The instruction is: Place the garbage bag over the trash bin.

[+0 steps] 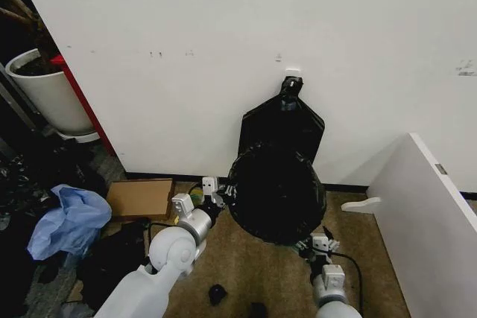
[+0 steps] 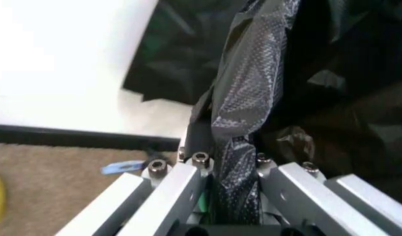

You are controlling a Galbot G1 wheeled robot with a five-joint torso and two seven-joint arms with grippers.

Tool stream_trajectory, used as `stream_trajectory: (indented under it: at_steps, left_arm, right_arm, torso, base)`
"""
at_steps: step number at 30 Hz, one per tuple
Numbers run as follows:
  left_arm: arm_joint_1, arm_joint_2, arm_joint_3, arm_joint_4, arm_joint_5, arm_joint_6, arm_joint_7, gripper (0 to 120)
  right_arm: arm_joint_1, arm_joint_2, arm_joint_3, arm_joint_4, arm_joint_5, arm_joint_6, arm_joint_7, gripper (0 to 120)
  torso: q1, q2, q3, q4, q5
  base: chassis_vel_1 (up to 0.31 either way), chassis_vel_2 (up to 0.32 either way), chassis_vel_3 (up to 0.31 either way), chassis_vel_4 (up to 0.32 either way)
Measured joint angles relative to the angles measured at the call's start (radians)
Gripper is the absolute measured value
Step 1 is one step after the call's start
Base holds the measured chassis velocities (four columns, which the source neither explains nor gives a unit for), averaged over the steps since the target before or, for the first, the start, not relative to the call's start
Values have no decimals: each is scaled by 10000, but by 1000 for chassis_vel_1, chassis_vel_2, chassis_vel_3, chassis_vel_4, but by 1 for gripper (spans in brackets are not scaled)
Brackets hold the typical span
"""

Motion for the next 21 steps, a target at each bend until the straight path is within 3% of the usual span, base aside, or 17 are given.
stream_trajectory:
  at_steps: [6, 12, 21]
  left_arm:
    - [107, -4, -37, 173, 32, 38, -273, 0]
    - [-145, -524, -91, 86, -594, 610, -1386, 0]
    - [-108, -706, -50, -203, -955, 866, -1628, 0]
  right_arm:
    - [-413, -39, 301, 543, 411, 295, 571, 100]
    - [-1923, 75, -420, 1265, -341, 2286, -1150, 100]
    - [-1547, 353, -623, 836, -156, 3386, -2524, 100]
  torso:
    - [0, 0, 0, 4, 0]
    - [0, 0, 0, 0, -1]
    - [0, 0, 0, 5, 0]
  base:
    - [0, 0, 0, 0]
    - [0, 0, 0, 0]
    - [0, 0, 0, 0]
